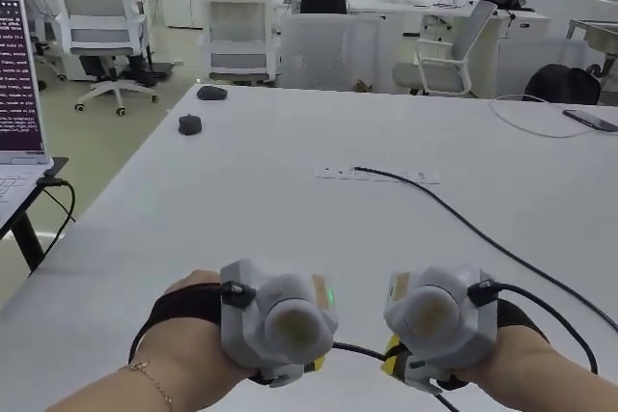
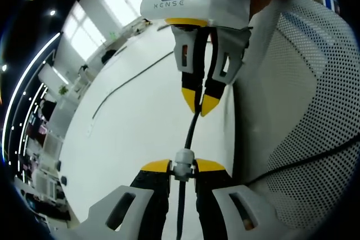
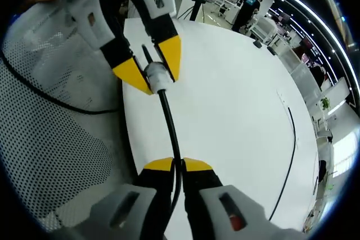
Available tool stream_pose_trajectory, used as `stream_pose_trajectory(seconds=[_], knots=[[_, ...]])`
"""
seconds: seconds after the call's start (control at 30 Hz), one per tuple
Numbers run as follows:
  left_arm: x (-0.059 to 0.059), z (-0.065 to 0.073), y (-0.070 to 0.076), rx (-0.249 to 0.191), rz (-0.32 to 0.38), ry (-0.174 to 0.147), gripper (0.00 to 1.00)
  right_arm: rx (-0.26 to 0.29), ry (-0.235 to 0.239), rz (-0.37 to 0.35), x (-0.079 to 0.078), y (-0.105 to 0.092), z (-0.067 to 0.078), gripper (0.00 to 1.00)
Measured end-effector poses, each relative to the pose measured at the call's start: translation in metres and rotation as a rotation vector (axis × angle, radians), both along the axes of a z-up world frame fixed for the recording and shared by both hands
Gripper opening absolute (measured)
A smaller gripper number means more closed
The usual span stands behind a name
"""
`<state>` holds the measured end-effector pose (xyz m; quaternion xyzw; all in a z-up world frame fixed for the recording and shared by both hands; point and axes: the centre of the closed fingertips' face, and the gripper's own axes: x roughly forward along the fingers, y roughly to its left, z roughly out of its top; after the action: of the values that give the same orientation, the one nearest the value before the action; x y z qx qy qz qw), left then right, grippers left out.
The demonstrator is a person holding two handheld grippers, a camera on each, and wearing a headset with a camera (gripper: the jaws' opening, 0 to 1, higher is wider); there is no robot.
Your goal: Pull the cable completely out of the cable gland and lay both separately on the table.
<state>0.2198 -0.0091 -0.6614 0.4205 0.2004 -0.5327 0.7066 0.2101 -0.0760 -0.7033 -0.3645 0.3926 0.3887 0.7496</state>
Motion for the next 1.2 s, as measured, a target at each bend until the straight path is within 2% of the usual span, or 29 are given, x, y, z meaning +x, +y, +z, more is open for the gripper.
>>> stream_pose_trajectory(seconds=[0.1,0.27,0.37,0.47,0.57,0.67,0.73,0.9,1.07,1.2], knots=[[0.0,0.0,0.0,-0.001,0.002,0.001,0.16,-0.055,0.0,-0.011,0.001,-0.011,-0.004,0.04],[0.002,0.0,0.001,0.001,0.009,-0.001,0.16,-0.04,0.002,-0.005,0.0,-0.008,-0.001,0.09],[0.0,0.0,0.0,-0.004,0.005,0.005,0.16,0.084,-0.034,0.056,0.001,0.021,0.013,0.16],[-0.003,0.0,-0.003,-0.006,-0.013,0.001,0.16,0.21,-0.065,0.097,0.0,0.044,0.03,0.17],[-0.004,0.001,-0.005,-0.011,-0.022,-0.002,0.16,0.263,-0.066,0.124,-0.004,0.054,0.037,0.14],[-0.006,0.001,-0.008,-0.016,-0.032,0.003,0.16,0.266,-0.077,0.139,-0.005,0.056,0.039,0.08],[-0.007,0.002,-0.009,-0.018,-0.035,0.002,0.16,0.265,-0.066,0.141,-0.006,0.056,0.037,0.04],[-0.004,0.001,-0.007,-0.016,-0.022,0.002,0.16,0.252,-0.077,0.139,-0.004,0.055,0.036,0.04],[0.003,0.001,0.001,-0.009,0.015,0.001,0.16,0.164,-0.069,0.094,0.001,0.037,0.025,0.04],[0.005,0.001,0.002,-0.01,0.026,0.0,0.16,0.13,-0.06,0.057,0.004,0.028,0.02,0.04]])
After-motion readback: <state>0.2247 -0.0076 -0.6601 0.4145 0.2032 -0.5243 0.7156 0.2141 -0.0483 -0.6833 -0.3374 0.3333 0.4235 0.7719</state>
